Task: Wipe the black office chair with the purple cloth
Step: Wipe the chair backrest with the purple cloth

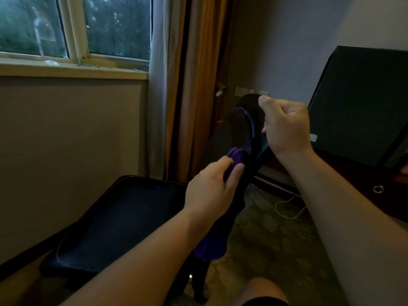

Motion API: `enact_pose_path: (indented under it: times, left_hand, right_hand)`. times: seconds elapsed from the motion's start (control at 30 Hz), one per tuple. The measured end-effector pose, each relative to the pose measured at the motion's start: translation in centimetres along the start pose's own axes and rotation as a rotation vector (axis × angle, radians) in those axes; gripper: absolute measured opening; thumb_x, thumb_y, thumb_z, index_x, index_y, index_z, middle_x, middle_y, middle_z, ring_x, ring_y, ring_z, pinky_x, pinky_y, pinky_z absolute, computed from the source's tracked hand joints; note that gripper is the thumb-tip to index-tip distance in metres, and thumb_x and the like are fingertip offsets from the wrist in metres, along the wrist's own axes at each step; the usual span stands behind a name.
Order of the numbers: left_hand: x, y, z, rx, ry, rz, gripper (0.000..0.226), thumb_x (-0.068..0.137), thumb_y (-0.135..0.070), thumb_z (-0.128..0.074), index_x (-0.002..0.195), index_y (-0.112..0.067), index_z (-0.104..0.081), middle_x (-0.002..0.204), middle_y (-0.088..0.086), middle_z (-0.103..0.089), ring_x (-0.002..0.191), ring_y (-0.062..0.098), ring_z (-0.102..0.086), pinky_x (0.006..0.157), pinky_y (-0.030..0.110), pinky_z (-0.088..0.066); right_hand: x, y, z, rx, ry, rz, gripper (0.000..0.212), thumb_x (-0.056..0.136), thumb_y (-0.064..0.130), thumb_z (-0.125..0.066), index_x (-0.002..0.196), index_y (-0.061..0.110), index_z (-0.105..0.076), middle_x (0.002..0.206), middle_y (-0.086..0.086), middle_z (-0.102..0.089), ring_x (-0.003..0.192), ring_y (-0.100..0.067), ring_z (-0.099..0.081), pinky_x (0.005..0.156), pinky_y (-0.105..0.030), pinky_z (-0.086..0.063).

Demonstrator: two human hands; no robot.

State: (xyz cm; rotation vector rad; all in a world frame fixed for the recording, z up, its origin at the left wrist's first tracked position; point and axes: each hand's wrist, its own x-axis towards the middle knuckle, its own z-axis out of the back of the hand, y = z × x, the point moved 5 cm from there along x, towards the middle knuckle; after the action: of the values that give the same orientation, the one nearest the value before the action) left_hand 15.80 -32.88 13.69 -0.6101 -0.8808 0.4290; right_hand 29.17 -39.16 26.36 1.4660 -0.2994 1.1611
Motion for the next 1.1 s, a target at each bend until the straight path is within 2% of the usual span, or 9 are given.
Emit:
enact_pose_path:
  times: [0.13,0.23,0.3,0.43,0.6,0.7,0.83,1.0,1.1]
  left_hand:
    - [-3.0,3.8,-0.4,0.089,0.046,0.033,0.023,0.094,-0.059,-0.035,0.103,-0.043,-0.049,0.086,-0.013,-0.058,0.069,0.000,-0.060,0.061,0.030,-0.058]
    - [-4.3,5.6,0.0,0.157,0.082,0.053,0.020,0.095,-0.058,-0.037,0.101,-0.043,-0.049,0.085,-0.014,-0.058,0.068,-0.002,-0.059,0.061,0.030,-0.058]
    - [-4.5,6.3,0.3,0.182,0.101,0.070,0.017,0.096,-0.056,-0.039,0.100,-0.043,-0.049,0.083,-0.014,-0.058,0.067,-0.002,-0.059,0.062,0.030,-0.058]
    - [-3.5,5.5,0.8,0.069,0.173,0.139,0.014,0.096,-0.055,-0.041,0.097,-0.045,-0.050,0.082,-0.012,-0.062,0.065,-0.001,-0.062,0.061,0.030,-0.059]
    - [-0.5,0.2,0.3,-0.068,0.130,0.066,0.019,0.098,-0.056,-0.039,0.099,-0.043,-0.052,0.076,-0.007,-0.065,0.058,0.004,-0.065,0.049,0.030,-0.058]
    - [0.0,-0.4,0.0,-0.122,0.147,0.110,0.019,0.098,-0.057,-0.039,0.100,-0.044,-0.053,0.071,-0.005,-0.066,0.054,0.004,-0.064,0.044,0.023,-0.051]
    - [-2.1,2.1,-0.2,-0.015,0.200,0.121,0.019,0.099,-0.054,-0.038,0.097,-0.042,-0.052,0.075,-0.006,-0.066,0.058,0.003,-0.065,0.052,0.029,-0.059]
    - [-5.3,4.8,-0.9,0.146,0.231,0.145,0.020,0.099,-0.054,-0.037,0.102,-0.041,-0.052,0.080,-0.009,-0.062,0.062,0.002,-0.062,0.059,0.035,-0.059]
    - [-6.1,5.0,-1.2,0.100,0.234,0.234,0.022,0.099,-0.055,-0.038,0.108,-0.042,-0.052,0.083,-0.008,-0.063,0.065,0.004,-0.064,0.061,0.033,-0.060]
  right_hand:
    - [0.1,0.1,-0.2,-0.002,-0.015,-0.004,0.059,0.099,0.032,-0.055,0.058,-0.010,-0.049,0.050,-0.022,-0.042,0.045,-0.026,-0.040,0.050,-0.028,-0.038]
    - [0.3,0.2,-0.4,0.008,-0.015,-0.017,0.058,0.098,0.031,-0.056,0.056,-0.008,-0.050,0.043,-0.007,-0.040,0.042,-0.018,-0.039,0.050,-0.025,-0.039]
    - [0.2,0.3,-0.5,0.014,-0.013,-0.020,0.057,0.098,0.030,-0.056,0.057,-0.009,-0.049,0.043,-0.003,-0.041,0.041,-0.017,-0.039,0.052,-0.025,-0.040]
    - [0.0,0.6,-0.3,0.013,-0.017,-0.022,0.059,0.099,0.032,-0.055,0.059,-0.012,-0.048,0.050,-0.017,-0.042,0.048,-0.035,-0.039,0.054,-0.030,-0.039]
    - [-0.3,0.7,-0.2,0.001,-0.032,-0.017,0.057,0.099,0.032,-0.056,0.057,-0.005,-0.051,0.049,-0.013,-0.043,0.047,-0.031,-0.041,0.051,-0.030,-0.038]
    - [-0.3,0.6,0.0,0.002,-0.037,-0.020,0.056,0.098,0.034,-0.056,0.057,-0.005,-0.051,0.050,-0.014,-0.044,0.048,-0.033,-0.041,0.051,-0.030,-0.038]
    - [-0.2,0.5,-0.2,0.011,-0.030,-0.019,0.058,0.098,0.033,-0.056,0.057,-0.007,-0.048,0.049,-0.015,-0.042,0.046,-0.027,-0.039,0.051,-0.029,-0.037]
    - [0.0,0.4,-0.4,0.028,-0.027,-0.035,0.057,0.097,0.034,-0.056,0.058,-0.007,-0.050,0.050,-0.013,-0.041,0.048,-0.029,-0.039,0.053,-0.030,-0.038]
    - [-0.1,0.5,-0.3,0.026,-0.029,-0.021,0.057,0.098,0.033,-0.055,0.059,-0.008,-0.049,0.050,-0.015,-0.042,0.050,-0.038,-0.039,0.051,-0.035,-0.039]
